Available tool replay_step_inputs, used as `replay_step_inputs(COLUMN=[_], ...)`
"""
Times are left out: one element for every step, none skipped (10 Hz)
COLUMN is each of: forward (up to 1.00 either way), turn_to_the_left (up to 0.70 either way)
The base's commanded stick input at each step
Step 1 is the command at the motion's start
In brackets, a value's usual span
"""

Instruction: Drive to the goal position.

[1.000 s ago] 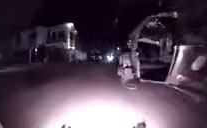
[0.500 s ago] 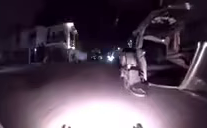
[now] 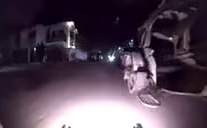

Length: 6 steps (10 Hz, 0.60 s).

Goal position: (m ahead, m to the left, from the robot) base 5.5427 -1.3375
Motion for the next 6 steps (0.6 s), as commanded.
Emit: replay_step_inputs(forward=[0.60,0.60,0.60,0.60,0.60,0.60], turn_to_the_left=[-0.12,-0.15,-0.15,-0.14,-0.04,0.00])
